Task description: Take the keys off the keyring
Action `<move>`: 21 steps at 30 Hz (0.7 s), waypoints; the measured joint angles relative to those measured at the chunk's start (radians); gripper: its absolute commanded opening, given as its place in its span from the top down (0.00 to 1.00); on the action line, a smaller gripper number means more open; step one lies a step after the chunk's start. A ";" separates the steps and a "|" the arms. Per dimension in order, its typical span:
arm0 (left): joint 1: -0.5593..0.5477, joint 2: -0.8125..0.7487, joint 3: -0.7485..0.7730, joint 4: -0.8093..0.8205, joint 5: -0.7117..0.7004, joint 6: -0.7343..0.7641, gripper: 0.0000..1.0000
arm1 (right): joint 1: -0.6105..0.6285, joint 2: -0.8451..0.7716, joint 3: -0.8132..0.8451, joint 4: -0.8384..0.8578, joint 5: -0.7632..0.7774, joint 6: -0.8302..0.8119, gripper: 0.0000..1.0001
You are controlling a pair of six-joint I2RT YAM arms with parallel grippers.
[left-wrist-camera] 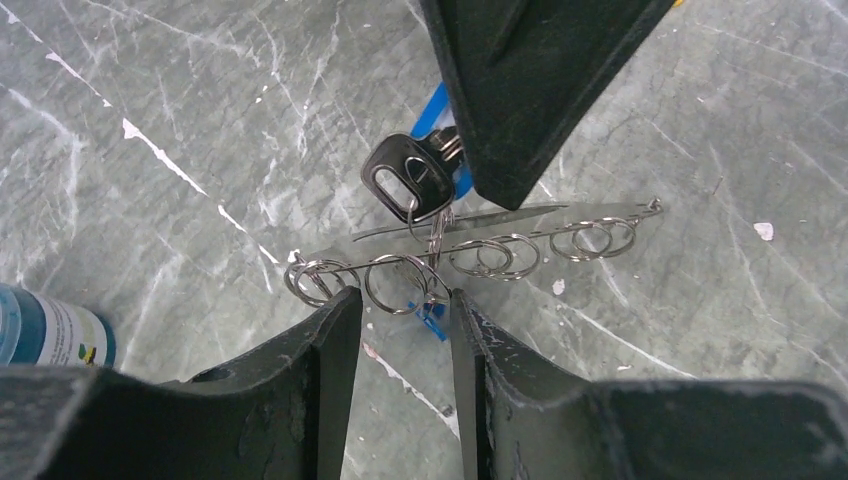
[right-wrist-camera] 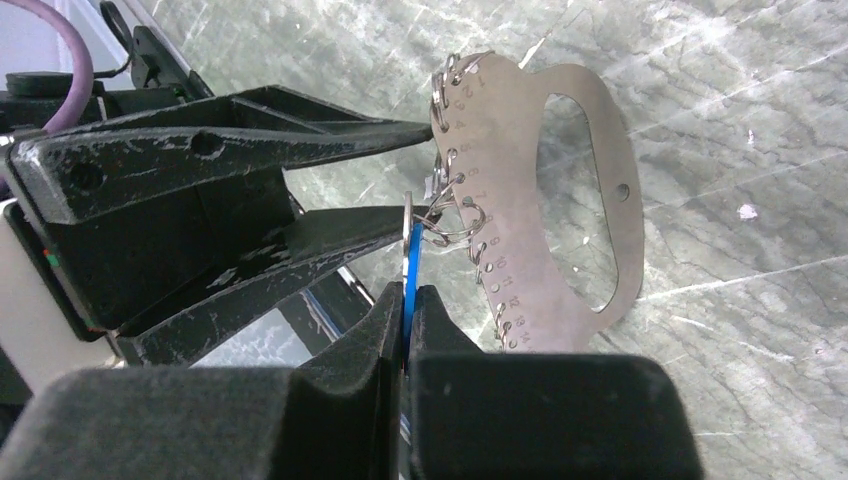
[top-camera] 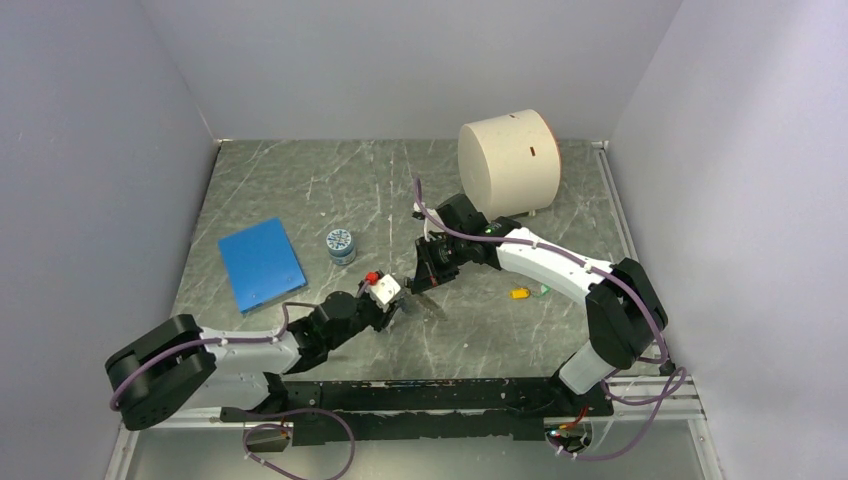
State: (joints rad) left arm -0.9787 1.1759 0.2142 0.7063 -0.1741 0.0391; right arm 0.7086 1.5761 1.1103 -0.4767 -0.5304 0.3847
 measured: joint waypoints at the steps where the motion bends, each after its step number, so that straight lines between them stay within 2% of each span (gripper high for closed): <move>1: 0.012 0.014 0.000 0.017 0.015 0.008 0.57 | 0.000 0.000 0.000 0.000 0.000 0.000 1.00; 14: 0.066 0.127 0.029 0.153 0.140 0.064 0.58 | 0.004 0.000 0.000 -0.001 -0.001 0.000 1.00; 16: 0.066 0.127 0.031 0.162 0.150 0.066 0.62 | 0.004 0.000 0.000 -0.001 -0.001 0.000 1.00; 21: 0.069 0.133 0.034 0.169 0.161 0.073 0.82 | 0.006 0.000 0.000 -0.001 -0.002 0.000 1.00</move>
State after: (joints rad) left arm -0.9096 1.3090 0.2485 0.8757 -0.0128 0.1123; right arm 0.7151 1.5761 1.1103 -0.4774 -0.5327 0.3843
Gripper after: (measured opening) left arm 0.316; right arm 0.033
